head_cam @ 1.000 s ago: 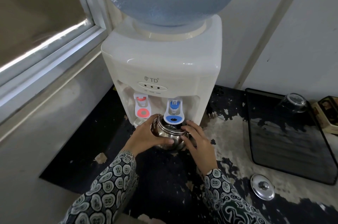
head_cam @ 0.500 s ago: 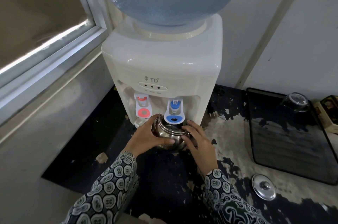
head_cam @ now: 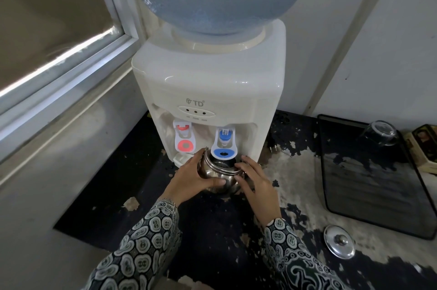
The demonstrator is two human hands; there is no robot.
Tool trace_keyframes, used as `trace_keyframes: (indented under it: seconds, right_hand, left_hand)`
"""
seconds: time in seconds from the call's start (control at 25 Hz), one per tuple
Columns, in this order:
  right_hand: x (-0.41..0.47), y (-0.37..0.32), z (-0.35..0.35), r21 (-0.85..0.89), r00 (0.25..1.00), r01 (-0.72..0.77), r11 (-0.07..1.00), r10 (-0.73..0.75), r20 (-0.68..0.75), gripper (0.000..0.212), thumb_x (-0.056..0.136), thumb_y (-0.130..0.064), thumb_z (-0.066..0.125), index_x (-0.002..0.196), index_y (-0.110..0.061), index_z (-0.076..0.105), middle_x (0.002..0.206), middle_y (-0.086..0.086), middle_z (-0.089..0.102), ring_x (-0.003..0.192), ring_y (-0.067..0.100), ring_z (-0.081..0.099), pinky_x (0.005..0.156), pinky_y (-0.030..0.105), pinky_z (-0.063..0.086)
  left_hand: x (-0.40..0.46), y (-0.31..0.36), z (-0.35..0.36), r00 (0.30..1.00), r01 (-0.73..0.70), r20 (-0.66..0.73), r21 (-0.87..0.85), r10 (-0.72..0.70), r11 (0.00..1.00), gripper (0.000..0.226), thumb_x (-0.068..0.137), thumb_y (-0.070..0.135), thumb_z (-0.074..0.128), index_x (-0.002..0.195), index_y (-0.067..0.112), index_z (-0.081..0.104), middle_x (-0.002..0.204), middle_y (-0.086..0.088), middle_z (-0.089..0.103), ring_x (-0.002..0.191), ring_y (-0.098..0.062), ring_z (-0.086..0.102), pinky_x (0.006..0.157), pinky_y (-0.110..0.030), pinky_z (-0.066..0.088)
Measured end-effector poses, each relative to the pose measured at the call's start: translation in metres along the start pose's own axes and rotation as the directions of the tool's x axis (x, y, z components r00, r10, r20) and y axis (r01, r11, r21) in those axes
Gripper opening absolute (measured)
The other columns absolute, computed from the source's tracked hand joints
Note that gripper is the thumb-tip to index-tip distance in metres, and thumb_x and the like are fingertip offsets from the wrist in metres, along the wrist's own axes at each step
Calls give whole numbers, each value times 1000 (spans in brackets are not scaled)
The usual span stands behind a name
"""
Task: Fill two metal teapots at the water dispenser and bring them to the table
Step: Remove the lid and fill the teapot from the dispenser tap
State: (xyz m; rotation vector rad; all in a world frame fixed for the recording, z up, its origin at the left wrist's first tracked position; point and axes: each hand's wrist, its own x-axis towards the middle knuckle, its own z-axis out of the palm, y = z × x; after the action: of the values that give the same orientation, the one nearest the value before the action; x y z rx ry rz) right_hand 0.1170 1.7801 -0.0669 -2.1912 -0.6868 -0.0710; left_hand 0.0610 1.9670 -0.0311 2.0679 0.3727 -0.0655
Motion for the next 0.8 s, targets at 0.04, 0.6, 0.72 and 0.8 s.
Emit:
trace_keyframes:
  seconds: [0.04, 0.6, 0.72, 0.8]
  right_hand:
    - [0, 0, 0, -1, 1000, 1, 1000, -1, 2, 30, 89, -34, 54, 117, -26, 57, 132, -27, 37, 73, 6, 64, 69, 24, 56]
    - [1, -1, -5, 5, 1000, 8, 1000, -8, 30, 29, 89, -35, 54, 117, -28, 57, 132, -30, 36, 72, 5, 64, 69, 23, 56]
    - [0, -2, -6, -2, 999, 9, 1000, -9, 31, 29, 90, -35, 53, 118, -28, 56, 132, -30, 35, 72, 5, 64, 70, 24, 56]
    - [0, -3, -6, 1, 1000, 9, 1000, -9, 28, 29, 90, -34, 52, 118, -26, 57, 132, -29, 36, 72, 7, 64, 69, 24, 56]
  left_hand:
    - [0, 0, 0, 1000, 2, 2, -1, -2, 1000, 98, 52, 60, 78, 137, 41, 32, 134, 14, 52, 122, -9, 49, 107, -36, 39]
    - [8, -9, 3, 997, 70, 15, 15, -70, 997, 113, 45, 74, 74, 141, 41, 24, 144, 11, 43, 131, -14, 43, 110, -45, 36]
    - [9, -11, 3, 997, 71, 16, 17, -71, 997, 113, 44, 75, 74, 140, 42, 24, 144, 12, 42, 131, -13, 42, 110, -45, 36]
    - [10, -12, 3, 998, 65, 15, 17, -65, 998, 112, 45, 75, 74, 140, 42, 26, 143, 12, 43, 130, -13, 43, 110, -45, 37]
